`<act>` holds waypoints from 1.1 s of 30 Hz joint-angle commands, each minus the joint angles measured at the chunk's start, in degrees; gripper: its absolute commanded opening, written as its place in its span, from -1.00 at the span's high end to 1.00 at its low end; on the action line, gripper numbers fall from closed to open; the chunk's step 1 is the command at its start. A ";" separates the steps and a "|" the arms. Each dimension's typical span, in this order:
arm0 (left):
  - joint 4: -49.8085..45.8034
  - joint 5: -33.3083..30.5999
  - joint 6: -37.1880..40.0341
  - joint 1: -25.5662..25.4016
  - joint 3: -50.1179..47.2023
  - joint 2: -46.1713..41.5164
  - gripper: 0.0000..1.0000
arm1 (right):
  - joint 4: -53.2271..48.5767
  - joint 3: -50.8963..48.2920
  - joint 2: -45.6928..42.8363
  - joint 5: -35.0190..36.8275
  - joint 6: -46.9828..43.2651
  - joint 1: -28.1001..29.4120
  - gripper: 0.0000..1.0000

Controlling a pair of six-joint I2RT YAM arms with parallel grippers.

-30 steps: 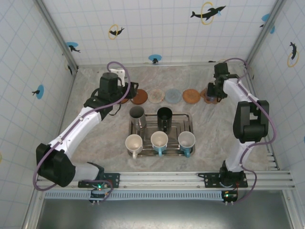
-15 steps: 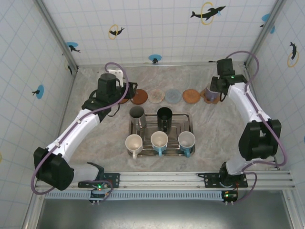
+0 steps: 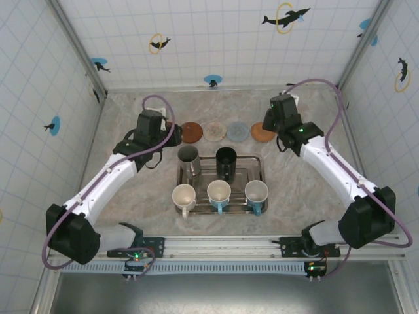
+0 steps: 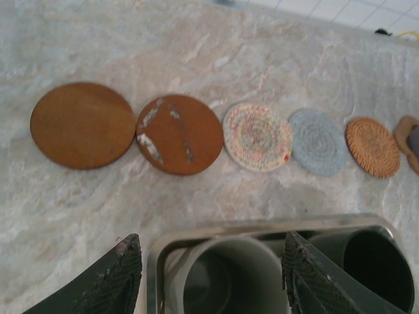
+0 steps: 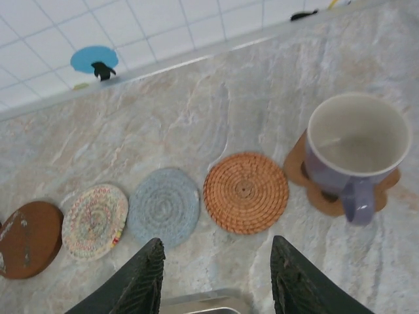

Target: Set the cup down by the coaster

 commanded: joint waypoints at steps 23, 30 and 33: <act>-10.05 8.53 -6.54 -9.38 -11.17 -8.92 -0.12 | 9.07 -7.56 -3.94 -0.70 4.13 1.56 0.11; -8.11 7.23 -7.29 -10.38 -12.41 -6.27 -0.08 | 9.32 -8.23 -4.23 -0.59 4.05 1.54 0.11; -6.91 6.67 -7.75 -10.35 -12.78 -4.72 -0.04 | 9.32 -8.32 -4.29 -0.58 3.95 1.54 0.10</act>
